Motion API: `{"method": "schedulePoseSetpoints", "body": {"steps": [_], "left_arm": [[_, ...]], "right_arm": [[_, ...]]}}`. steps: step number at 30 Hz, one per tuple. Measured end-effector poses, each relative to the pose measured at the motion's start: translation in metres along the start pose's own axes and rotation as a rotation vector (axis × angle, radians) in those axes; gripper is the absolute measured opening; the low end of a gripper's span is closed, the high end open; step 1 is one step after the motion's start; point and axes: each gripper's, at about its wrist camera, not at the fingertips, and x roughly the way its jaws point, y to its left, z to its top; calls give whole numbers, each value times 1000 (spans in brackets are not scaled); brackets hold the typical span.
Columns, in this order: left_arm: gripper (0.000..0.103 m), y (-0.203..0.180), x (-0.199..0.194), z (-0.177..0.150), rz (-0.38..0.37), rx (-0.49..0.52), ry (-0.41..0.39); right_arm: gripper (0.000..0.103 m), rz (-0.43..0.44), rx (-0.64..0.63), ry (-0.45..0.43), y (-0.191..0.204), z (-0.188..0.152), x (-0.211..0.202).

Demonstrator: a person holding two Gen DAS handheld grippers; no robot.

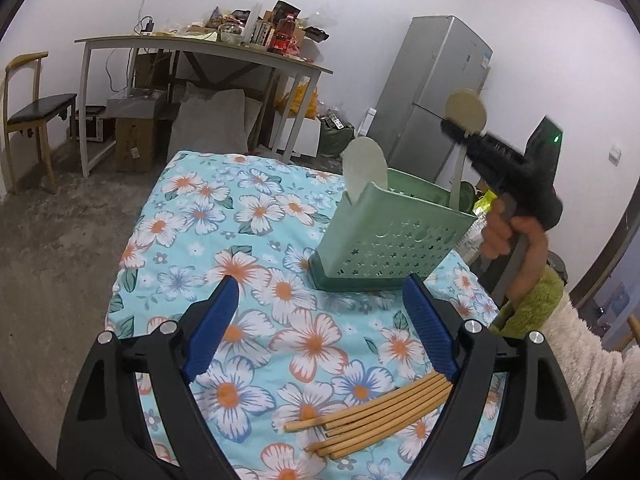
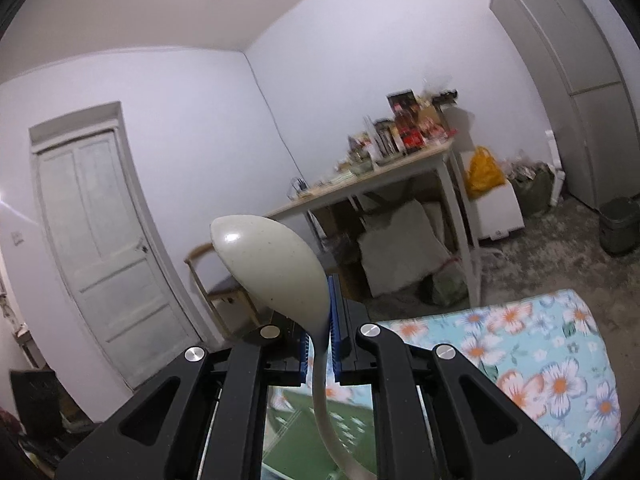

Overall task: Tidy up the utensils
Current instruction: 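Lower the white ladle into the green holder and open the right gripper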

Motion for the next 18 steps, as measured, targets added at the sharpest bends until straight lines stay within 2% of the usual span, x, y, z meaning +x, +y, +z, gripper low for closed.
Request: {"method": "schedulePoseSetpoints", "body": {"steps": [4, 5, 6, 8, 12, 18], "left_arm": [[80, 4, 3, -1, 6, -7, 8], [80, 4, 4, -1, 9, -8, 11], [80, 5, 4, -1, 11, -8, 12], [80, 4, 5, -1, 14, -9, 15], [80, 0, 4, -2, 20, -5, 23], [81, -12, -3, -5, 33, 14, 28]], "right_arm": [[11, -23, -23, 47, -4, -13, 3], [15, -28, -32, 54, -3, -15, 1], [31, -36, -44, 57, -1, -16, -3], [47, -47, -57, 41, 4, -18, -17], [56, -59, -78, -5, 13, -13, -47], [59, -56, -66, -40, 30, -10, -108]]}}
